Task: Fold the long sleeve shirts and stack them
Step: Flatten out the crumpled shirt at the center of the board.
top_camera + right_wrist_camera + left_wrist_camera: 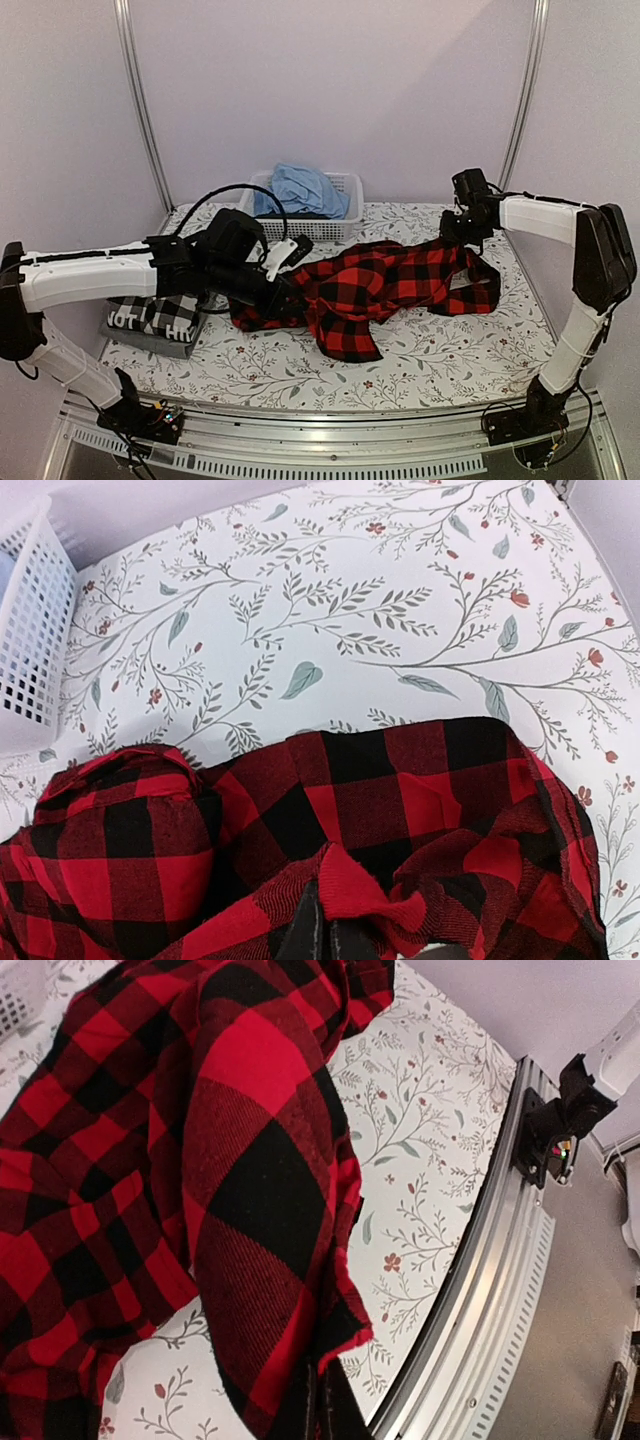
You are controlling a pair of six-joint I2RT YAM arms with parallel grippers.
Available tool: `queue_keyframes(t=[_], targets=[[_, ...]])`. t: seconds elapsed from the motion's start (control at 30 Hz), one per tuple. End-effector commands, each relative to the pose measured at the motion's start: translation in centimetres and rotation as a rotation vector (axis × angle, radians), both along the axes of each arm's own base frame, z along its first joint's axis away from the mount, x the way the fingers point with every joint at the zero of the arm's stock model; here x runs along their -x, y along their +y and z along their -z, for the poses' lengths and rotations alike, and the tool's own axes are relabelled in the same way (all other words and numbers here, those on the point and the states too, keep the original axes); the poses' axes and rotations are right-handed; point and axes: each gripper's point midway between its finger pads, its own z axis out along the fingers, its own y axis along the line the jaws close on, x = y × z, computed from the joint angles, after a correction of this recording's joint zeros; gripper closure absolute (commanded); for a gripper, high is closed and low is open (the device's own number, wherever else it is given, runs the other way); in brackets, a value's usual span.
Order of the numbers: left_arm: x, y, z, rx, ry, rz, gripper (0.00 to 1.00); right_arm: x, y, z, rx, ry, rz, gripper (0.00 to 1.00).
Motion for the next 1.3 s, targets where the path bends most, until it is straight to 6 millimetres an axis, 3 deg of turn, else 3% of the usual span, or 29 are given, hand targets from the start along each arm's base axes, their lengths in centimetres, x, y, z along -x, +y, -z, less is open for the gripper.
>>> queue_keyframes(t=[0.0, 0.1, 0.27, 0.37, 0.5, 0.57, 0.67, 0.73, 0.8, 0.87, 0.93, 1.1, 1.27], targets=[[1.7, 0.5, 1.0, 0.081, 0.104, 0.086, 1.0, 0.2, -0.3, 2.7, 0.064, 0.083, -0.027, 0.97], [0.4, 1.6, 3.0, 0.047, 0.119, 0.018, 1.0, 0.2, -0.5, 3.9, 0.092, 0.106, -0.031, 0.95], [-6.2, 7.6, 6.2, -0.11, 0.11, -0.351, 1.0, -1.1, -1.1, 4.1, 0.136, 0.097, -0.03, 0.94], [-8.7, 10.0, 6.6, -0.118, 0.138, -0.496, 1.0, -2.5, -0.6, 4.0, 0.131, 0.086, -0.05, 0.94], [-10.0, 10.0, 6.4, -0.078, 0.165, -0.554, 1.0, -4.7, 0.3, 3.1, 0.125, 0.059, -0.071, 0.93], [-10.1, 9.5, 6.8, -0.061, 0.195, -0.558, 1.0, -5.5, 0.8, 3.5, 0.125, 0.071, -0.092, 0.84], [-10.2, 9.3, 7.9, -0.063, 0.229, -0.576, 1.0, -5.6, 1.2, 4.2, 0.125, 0.112, -0.112, 0.64], [-10.4, 9.4, 8.8, -0.082, 0.249, -0.594, 1.0, -4.6, 1.7, 3.7, 0.116, 0.115, -0.129, 0.47], [-10.5, 9.4, 9.4, -0.094, 0.266, -0.611, 1.0, -3.0, 2.7, 1.5, 0.089, 0.076, -0.155, 0.35], [-10.6, 9.4, 9.9, -0.114, 0.291, -0.622, 1.0, -0.8, 4.3, 0.1, 0.057, 0.051, -0.199, 0.3], [-10.6, 9.5, 10.2, -0.137, 0.31, -0.646, 1.0, 1.9, 6.2, -0.9, 0.04, 0.036, -0.245, 0.28], [-10.2, 10.2, 10.2, -0.132, 0.308, -0.678, 1.0, 8.6, 9.5, -0.5, 0.039, 0.072, -0.306, 0.25], [-9.7, 10.1, 9.8, -0.094, 0.294, -0.66, 1.0, 12.3, 11.6, 0.5, -0.03, 0.126, -0.298, 0.25]])
